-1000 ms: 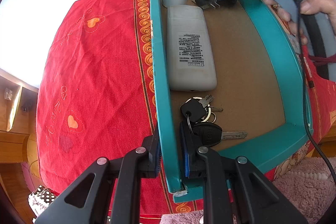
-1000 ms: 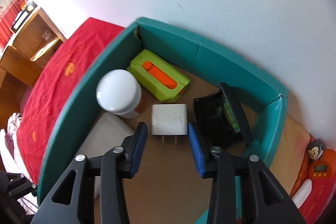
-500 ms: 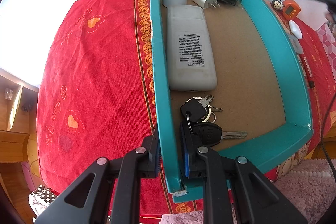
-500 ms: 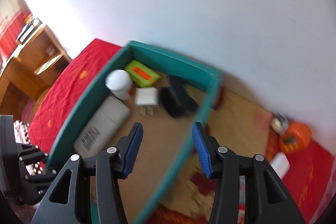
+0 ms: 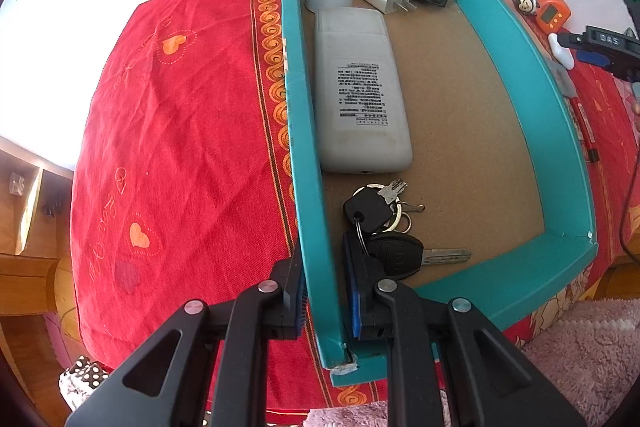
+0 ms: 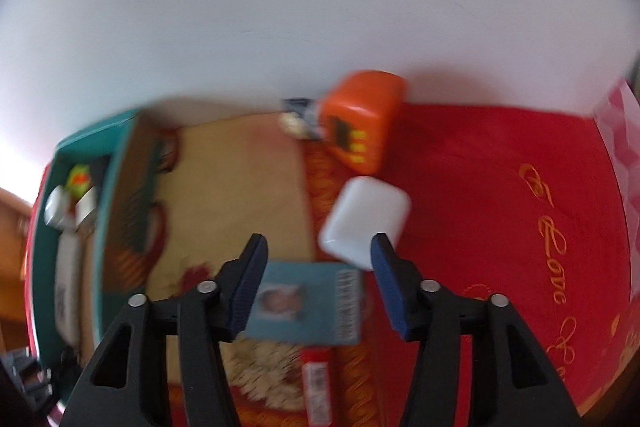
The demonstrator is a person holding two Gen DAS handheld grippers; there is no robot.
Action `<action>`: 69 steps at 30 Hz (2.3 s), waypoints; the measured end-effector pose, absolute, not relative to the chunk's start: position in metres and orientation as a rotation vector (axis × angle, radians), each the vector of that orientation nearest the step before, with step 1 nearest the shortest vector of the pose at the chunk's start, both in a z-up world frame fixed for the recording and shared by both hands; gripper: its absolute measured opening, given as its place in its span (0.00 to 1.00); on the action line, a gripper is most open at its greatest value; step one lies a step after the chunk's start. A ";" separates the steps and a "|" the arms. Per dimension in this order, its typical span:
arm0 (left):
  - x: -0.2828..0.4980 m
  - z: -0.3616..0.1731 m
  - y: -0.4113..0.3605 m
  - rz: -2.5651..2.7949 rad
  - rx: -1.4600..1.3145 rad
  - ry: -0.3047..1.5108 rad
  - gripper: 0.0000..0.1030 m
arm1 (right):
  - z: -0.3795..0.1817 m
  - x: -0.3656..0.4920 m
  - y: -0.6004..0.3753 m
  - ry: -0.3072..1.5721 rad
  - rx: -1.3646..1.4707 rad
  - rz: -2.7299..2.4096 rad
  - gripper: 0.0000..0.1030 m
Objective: Organize objects
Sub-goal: 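Withdraw the open right gripper and move it to the white earbud case, then close the right gripper on the white earbud case, then carry the earbud case with the right gripper into the tray and release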
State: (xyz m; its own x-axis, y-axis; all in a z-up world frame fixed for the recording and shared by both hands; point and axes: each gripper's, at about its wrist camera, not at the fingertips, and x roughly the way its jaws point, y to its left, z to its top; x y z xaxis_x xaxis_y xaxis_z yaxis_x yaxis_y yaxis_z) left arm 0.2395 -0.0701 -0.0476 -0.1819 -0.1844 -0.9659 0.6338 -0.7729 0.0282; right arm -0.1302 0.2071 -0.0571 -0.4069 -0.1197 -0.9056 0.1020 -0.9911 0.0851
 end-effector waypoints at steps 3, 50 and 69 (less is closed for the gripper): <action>0.239 -0.048 -0.070 -1.998 1.551 0.523 0.14 | -0.066 -0.142 0.219 -0.107 1.675 -2.563 0.56; 0.236 -0.047 -0.072 -1.974 1.530 0.543 0.14 | -0.074 -0.156 0.233 0.094 1.662 -2.539 0.43; 0.234 -0.047 -0.073 -1.969 1.526 0.546 0.14 | -0.015 -0.146 0.216 0.053 1.518 -2.467 0.43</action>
State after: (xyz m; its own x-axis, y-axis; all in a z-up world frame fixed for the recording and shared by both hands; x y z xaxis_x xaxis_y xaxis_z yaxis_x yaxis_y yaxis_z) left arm 0.2336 -0.0735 -0.0467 -0.1751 -0.1958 -0.9649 0.6647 -0.7465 0.0308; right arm -0.1461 0.2165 -0.0149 -0.4291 -0.1871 -0.8837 0.2251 -0.9696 0.0959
